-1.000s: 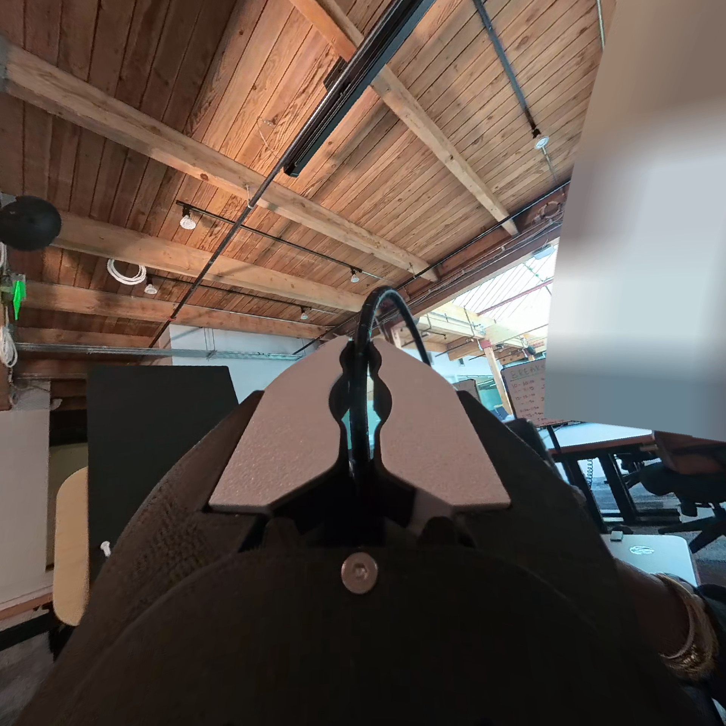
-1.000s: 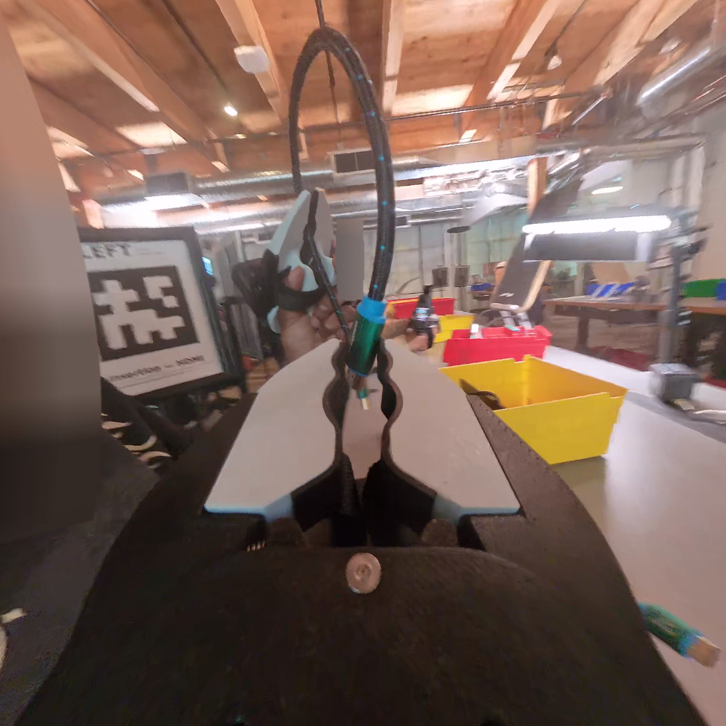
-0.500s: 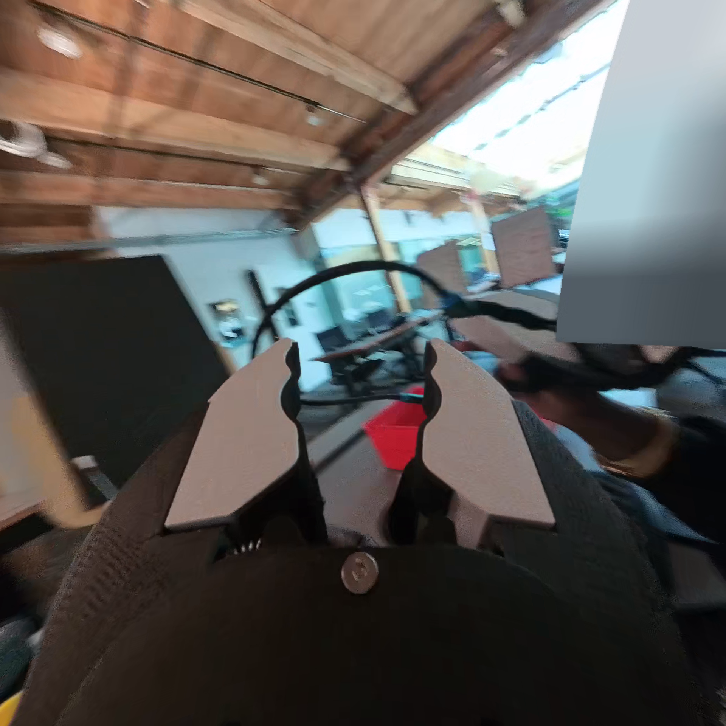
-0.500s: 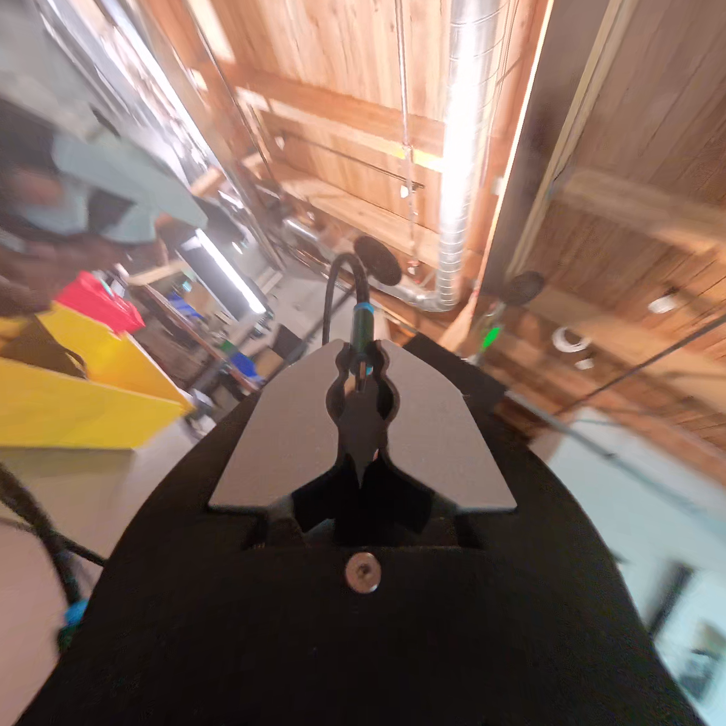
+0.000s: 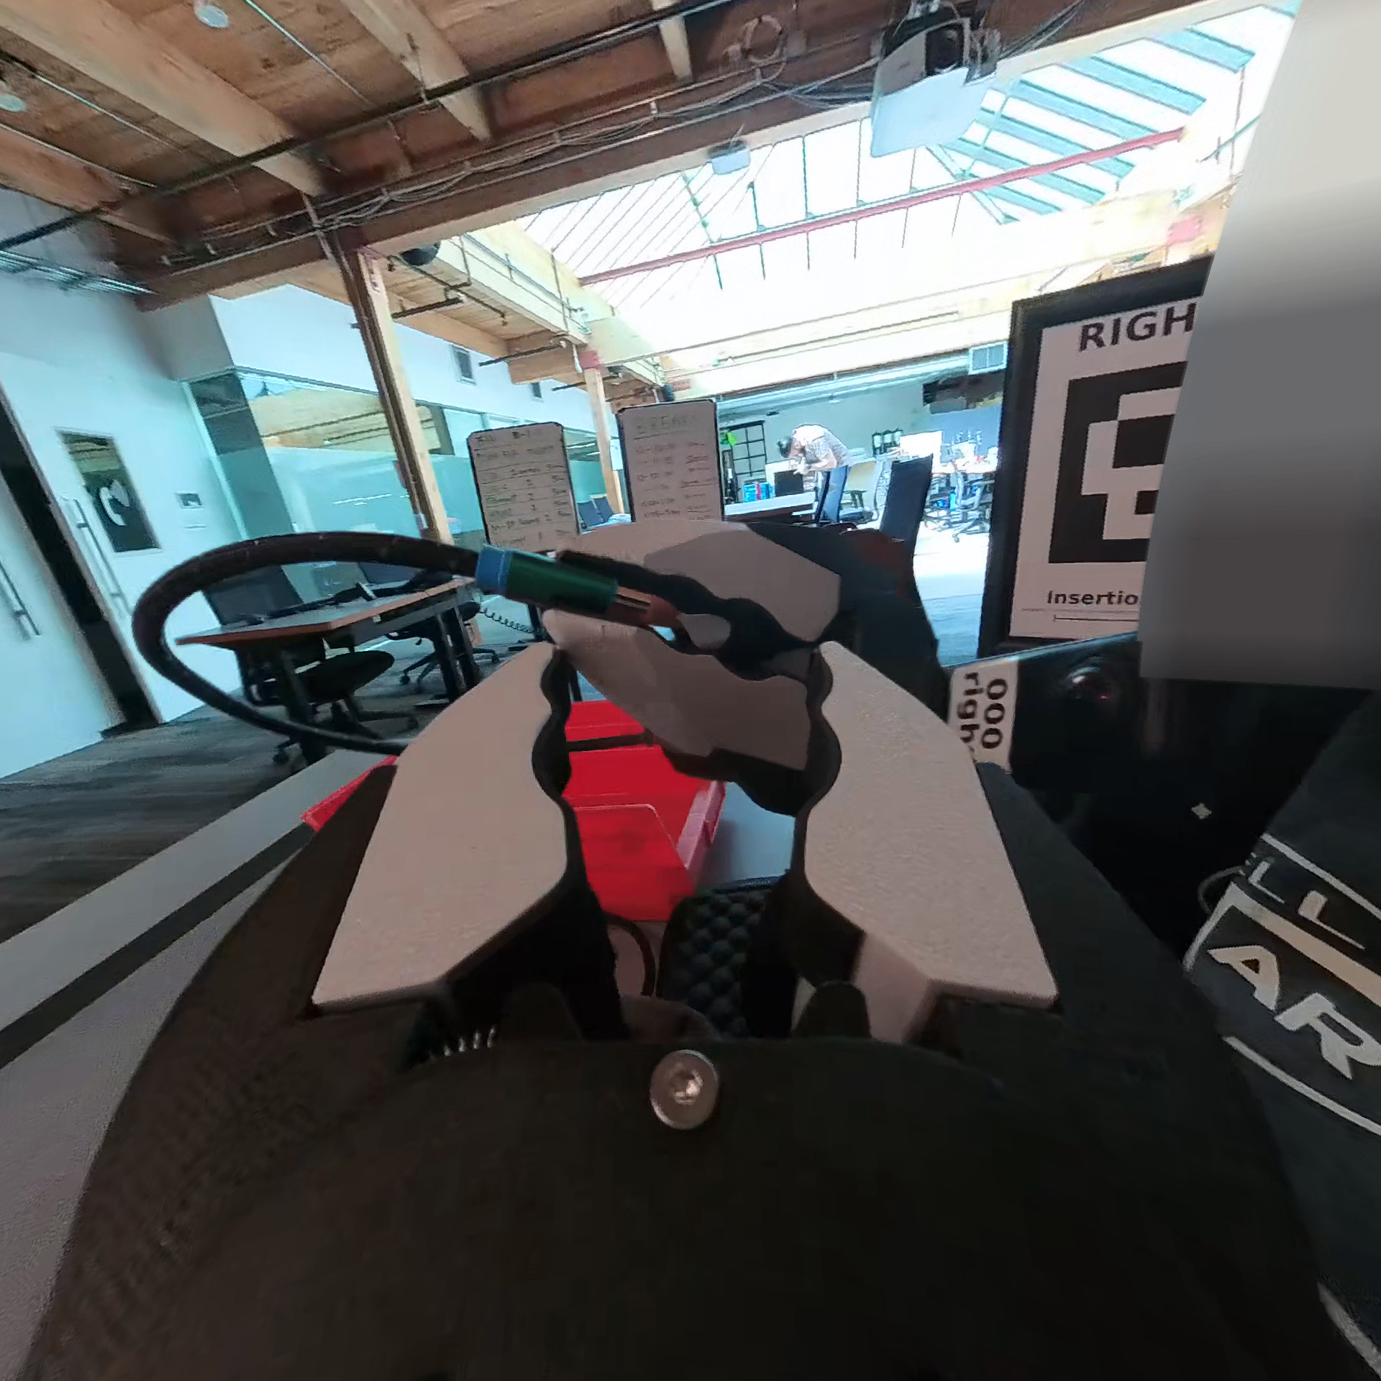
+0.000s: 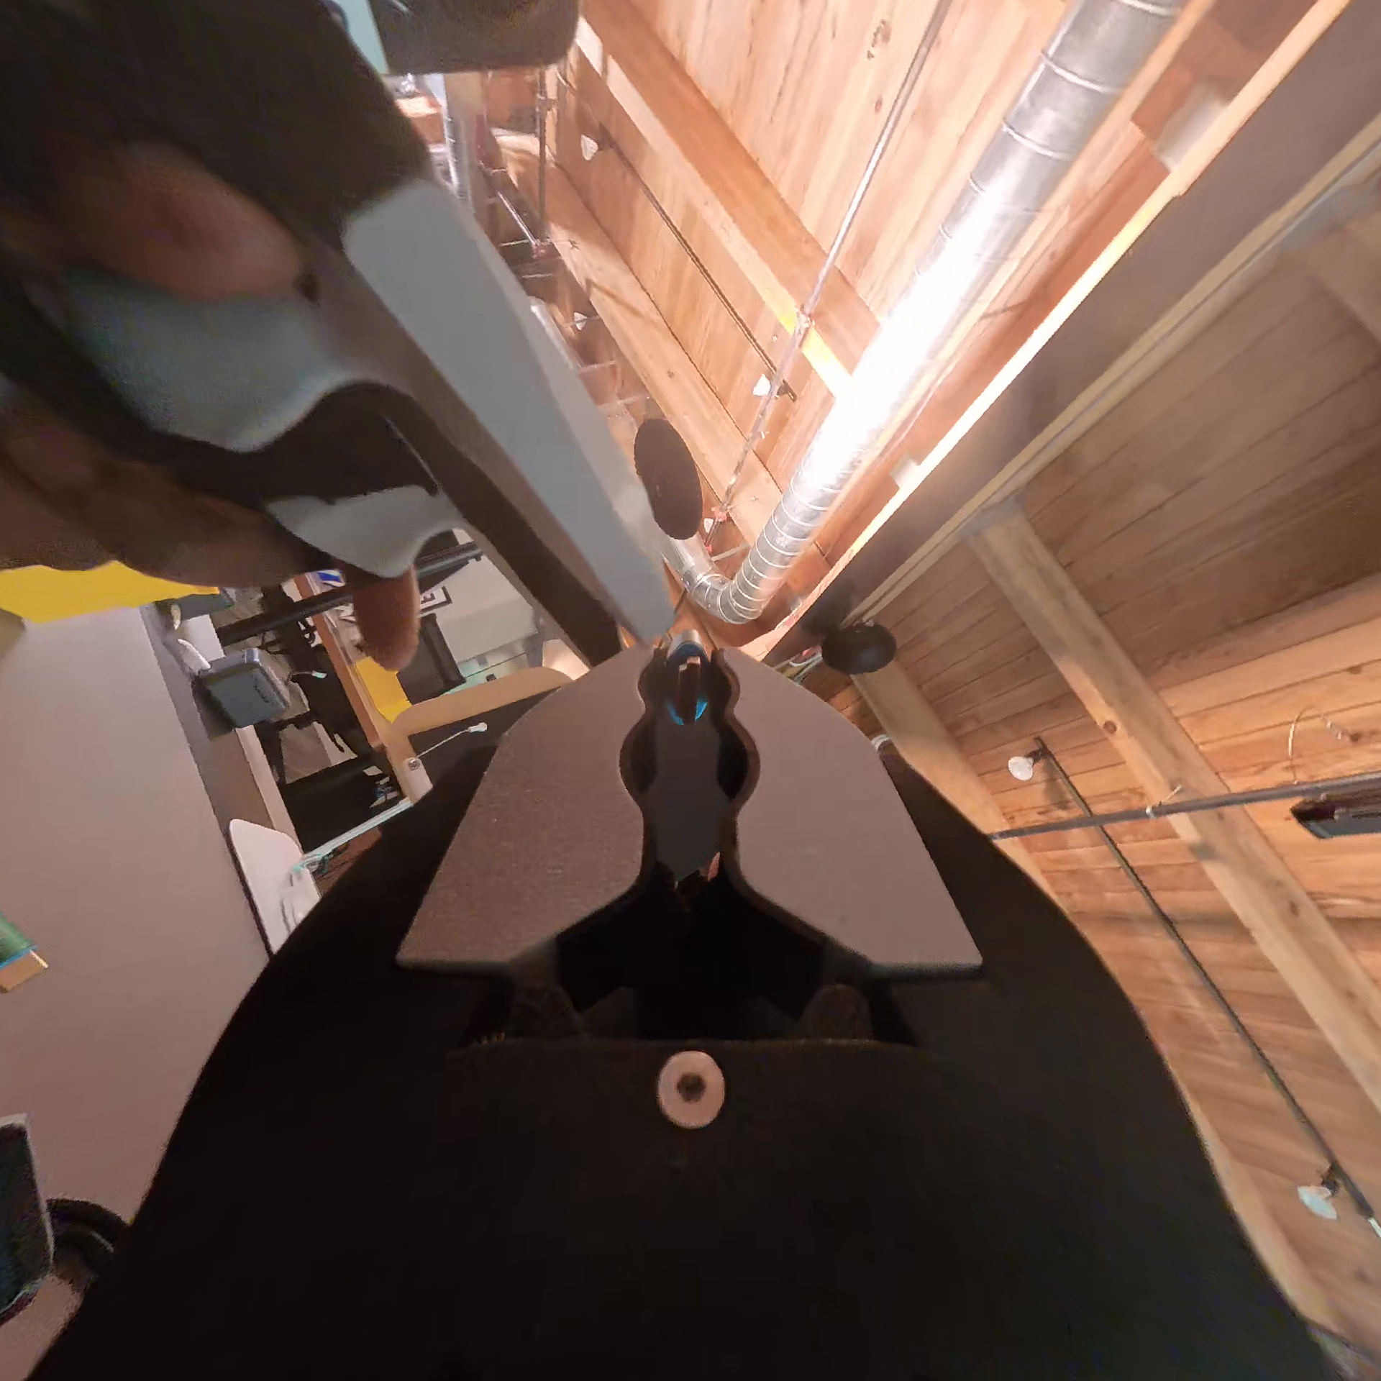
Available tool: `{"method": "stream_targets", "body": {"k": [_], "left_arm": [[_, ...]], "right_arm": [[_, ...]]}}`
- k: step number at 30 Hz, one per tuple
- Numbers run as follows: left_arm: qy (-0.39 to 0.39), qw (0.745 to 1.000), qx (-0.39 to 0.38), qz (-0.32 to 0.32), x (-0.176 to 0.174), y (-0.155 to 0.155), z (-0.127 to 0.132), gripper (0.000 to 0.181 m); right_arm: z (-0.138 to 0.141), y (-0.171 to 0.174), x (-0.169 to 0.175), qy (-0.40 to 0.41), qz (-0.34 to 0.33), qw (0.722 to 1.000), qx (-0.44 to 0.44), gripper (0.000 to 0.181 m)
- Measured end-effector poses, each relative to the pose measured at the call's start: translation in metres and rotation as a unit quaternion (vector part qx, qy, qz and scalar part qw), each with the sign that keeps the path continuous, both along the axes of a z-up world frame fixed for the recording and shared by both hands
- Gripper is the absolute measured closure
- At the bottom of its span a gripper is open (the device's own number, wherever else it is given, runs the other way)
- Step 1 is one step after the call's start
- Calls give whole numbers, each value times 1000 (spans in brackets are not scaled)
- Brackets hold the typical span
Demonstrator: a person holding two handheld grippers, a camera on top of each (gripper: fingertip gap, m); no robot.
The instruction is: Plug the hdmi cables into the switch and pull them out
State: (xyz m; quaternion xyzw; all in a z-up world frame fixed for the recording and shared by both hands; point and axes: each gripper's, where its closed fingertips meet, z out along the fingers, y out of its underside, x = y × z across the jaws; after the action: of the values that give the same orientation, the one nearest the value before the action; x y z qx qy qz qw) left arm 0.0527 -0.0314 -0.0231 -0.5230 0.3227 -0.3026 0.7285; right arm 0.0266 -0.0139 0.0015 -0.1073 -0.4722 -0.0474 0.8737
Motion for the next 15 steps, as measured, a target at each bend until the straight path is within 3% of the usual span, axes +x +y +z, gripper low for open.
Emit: {"method": "stream_targets", "body": {"k": [9, 13, 15], "left_arm": [[-8, 1000, 22, 5, 3, -11, 10, 129], [-27, 999, 14, -8, 1, -10, 9, 152], [-28, 999, 5, -24, 1, -9, 7, 154]], "right_arm": [[-1, -29, 5, -22, 17, 998, 54, 169], [-3, -33, 4, -26, 21, 997, 67, 170], [-4, -32, 3, -32, 17, 996, 77, 170]]}}
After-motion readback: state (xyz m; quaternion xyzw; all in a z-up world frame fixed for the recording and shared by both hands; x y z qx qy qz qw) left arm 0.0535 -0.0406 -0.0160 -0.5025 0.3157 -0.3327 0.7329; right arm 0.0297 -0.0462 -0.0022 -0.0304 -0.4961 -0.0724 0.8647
